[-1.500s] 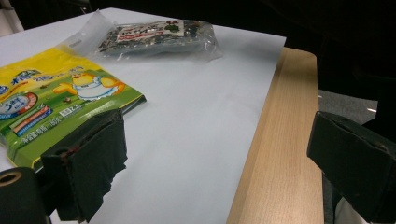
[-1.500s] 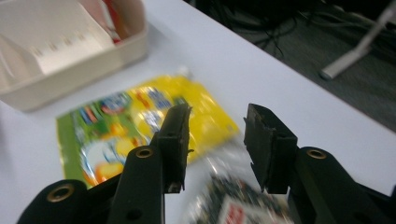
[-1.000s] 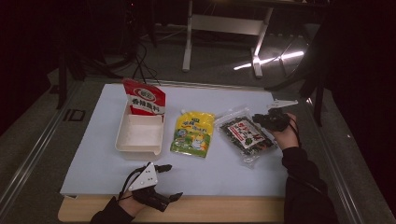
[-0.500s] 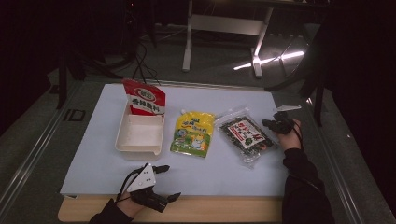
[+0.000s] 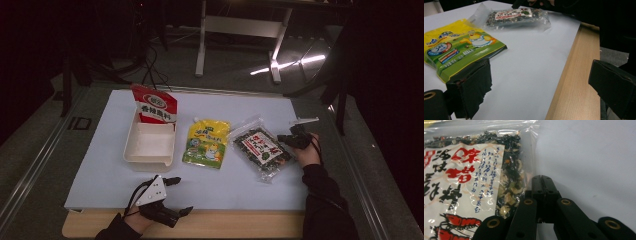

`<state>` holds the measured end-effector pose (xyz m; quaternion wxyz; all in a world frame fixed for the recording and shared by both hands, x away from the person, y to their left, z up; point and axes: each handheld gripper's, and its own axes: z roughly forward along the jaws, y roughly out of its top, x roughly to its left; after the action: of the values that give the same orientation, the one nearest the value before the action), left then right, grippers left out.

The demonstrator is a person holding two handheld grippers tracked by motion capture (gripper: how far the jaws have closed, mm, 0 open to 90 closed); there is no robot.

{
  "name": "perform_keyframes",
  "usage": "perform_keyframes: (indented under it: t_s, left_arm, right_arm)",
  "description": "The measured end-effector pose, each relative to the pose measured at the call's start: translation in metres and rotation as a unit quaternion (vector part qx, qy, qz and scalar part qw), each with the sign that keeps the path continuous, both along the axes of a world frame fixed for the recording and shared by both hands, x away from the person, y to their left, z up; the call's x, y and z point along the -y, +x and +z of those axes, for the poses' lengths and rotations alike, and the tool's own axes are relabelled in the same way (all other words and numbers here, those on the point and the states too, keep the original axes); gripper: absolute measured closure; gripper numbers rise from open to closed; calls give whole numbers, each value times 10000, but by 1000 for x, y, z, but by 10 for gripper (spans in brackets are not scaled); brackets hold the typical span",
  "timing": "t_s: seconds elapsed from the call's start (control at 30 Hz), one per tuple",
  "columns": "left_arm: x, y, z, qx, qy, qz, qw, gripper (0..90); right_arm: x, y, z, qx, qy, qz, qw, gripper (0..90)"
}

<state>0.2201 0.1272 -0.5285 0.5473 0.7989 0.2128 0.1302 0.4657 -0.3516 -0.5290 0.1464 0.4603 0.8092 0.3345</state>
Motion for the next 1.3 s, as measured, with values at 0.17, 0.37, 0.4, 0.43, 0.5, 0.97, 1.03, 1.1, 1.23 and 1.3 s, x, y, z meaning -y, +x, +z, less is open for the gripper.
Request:
perform_keyframes:
  t_s: [0.17,0.37,0.4,0.43,0.5,0.97,1.03,1.1,1.23,1.3]
  left_arm:
    - [0,0,1,32,-6,-9,10000,57]
    - [0,0,2,40,-12,-15,10000,57]
    - [0,0,2,45,-8,-17,10000,57]
    - [0,0,2,44,-13,-10,10000,57]
    - [0,0,2,41,-13,-17,10000,57]
    - [3,0,3,60,-26,-79,9999,56]
    - [3,0,3,54,-25,-90,9999,57]
    - [3,1,3,49,-27,-90,9999,57]
    - [4,1,3,57,-34,-113,9999,56]
    - [4,1,3,59,-29,-118,9999,57]
  right_arm:
    - [-5,-14,2,65,-78,1,9999,899]
    - [6,-19,0,7,-289,-223,9993,898]
    - [6,-20,-1,-7,-318,-228,9992,898]
    - [6,-23,-2,-4,-372,-205,9991,898]
    - [6,-28,-5,-1,-430,-159,9989,898]
    - [6,-73,-8,-43,7,-108,9999,899]
    - [3,-81,-7,-82,-12,-103,9999,899]
    - [1,-85,-7,-96,-19,-54,9999,899]
    - [-9,-105,-7,-131,8,128,9998,899]
    - [-12,-110,-7,-160,49,193,9997,899]
